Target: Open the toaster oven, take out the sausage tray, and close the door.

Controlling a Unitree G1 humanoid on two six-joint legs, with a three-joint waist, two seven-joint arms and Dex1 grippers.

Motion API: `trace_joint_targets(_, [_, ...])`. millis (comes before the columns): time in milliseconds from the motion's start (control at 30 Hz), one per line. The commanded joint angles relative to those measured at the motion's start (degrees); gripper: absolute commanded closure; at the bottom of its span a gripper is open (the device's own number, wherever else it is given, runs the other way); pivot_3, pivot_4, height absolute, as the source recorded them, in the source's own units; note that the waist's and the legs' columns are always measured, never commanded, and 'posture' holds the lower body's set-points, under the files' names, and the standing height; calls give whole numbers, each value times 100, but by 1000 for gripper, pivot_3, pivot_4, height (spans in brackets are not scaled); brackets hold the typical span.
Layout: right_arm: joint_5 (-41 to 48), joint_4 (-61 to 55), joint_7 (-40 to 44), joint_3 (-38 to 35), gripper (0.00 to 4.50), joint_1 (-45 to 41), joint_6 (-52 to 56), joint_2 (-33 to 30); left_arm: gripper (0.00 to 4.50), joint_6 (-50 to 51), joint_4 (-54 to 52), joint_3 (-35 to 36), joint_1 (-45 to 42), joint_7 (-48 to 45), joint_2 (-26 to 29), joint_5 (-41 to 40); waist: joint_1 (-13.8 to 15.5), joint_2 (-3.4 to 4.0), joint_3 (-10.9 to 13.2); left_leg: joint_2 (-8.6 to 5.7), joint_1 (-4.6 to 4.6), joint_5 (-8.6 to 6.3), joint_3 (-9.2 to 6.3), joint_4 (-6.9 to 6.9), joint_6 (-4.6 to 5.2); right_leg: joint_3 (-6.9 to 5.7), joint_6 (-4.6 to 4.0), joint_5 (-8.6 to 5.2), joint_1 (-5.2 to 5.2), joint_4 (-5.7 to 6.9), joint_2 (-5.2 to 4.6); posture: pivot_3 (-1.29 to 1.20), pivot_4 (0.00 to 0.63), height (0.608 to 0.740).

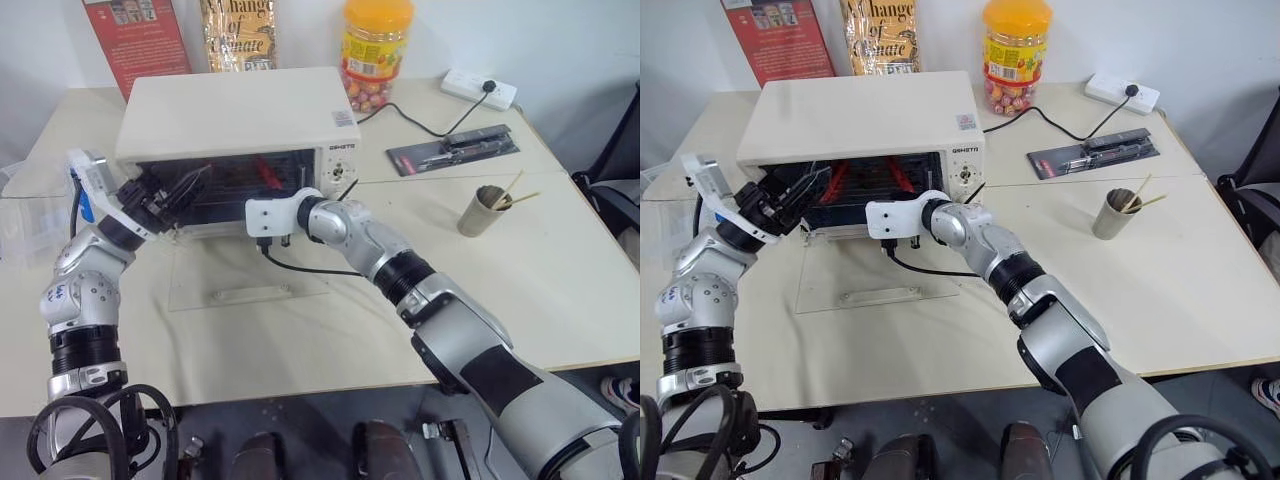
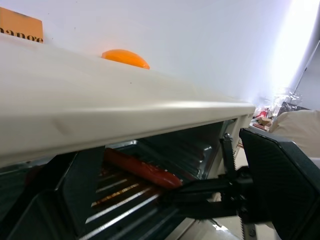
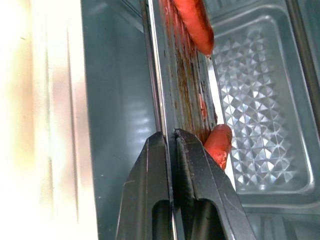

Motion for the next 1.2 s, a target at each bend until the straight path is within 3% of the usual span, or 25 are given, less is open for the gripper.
trace_joint_targets(33, [5,-973,66,-12,4499,174,75,-83,0,-158,99,96,-113,-22,89,87,-2,0,0,0,-1,0,1,1,0,0,0,0,0,0,0,0,150,740])
trace_joint_targets(467, [-437,-3661,623,73,4499,1595,674,-620,0,-173,363,80,-231,-137,155,173,22,0,0,0,-1,0,3,5,0,1,0,0,-1,0,0,0,150,740])
trace_joint_targets(1200, [-559,-6168,1573,31,4499,3163,1082,-1274,0,73,181,205,2,-294,405,104,24,-3,1,0,4,0,10,5,0,1,0,0,-1,-1,0,0,150,740])
